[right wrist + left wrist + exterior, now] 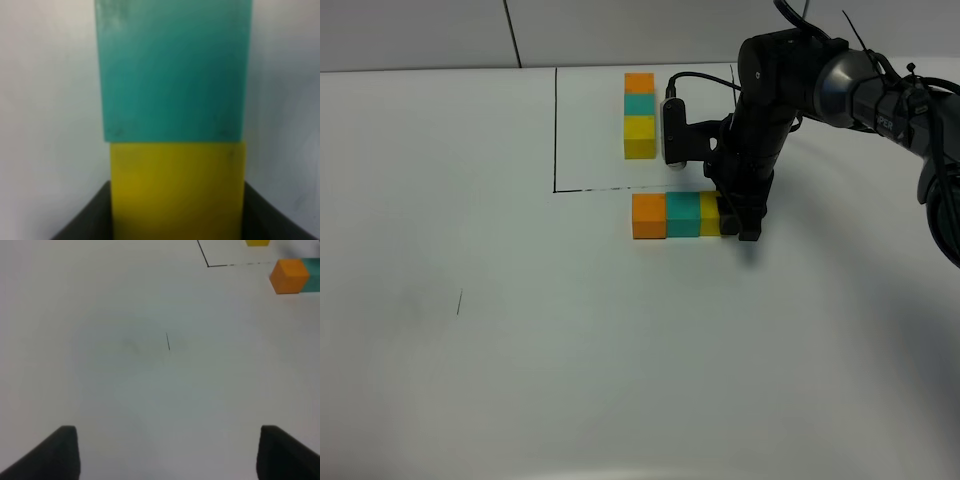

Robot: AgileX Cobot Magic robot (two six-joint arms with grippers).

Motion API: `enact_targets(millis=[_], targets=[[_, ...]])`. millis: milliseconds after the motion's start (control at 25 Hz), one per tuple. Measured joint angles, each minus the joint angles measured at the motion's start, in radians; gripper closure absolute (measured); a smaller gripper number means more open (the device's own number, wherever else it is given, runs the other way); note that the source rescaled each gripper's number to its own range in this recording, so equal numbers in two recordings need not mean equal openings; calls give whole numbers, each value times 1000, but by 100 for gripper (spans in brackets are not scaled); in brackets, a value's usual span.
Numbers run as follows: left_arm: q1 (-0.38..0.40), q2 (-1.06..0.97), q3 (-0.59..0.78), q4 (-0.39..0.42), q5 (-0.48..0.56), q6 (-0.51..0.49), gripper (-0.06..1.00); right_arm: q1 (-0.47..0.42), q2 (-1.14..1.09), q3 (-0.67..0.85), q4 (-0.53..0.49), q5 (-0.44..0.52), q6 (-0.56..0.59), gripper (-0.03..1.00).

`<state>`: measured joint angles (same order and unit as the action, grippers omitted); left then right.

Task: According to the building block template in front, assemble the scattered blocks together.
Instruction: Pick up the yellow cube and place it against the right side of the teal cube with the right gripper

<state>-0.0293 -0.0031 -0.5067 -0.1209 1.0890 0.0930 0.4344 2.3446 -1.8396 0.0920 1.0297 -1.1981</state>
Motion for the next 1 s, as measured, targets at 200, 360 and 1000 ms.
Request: enact_targets(millis=[200,360,1000], targets=[[0,0,0,0,0,0,33,0,0,-1,0,0,0,95],[0,0,0,0,0,0,33,0,1,-1,0,0,0,95],[0,0,0,0,0,0,33,0,2,-3,7,4,-11,95]])
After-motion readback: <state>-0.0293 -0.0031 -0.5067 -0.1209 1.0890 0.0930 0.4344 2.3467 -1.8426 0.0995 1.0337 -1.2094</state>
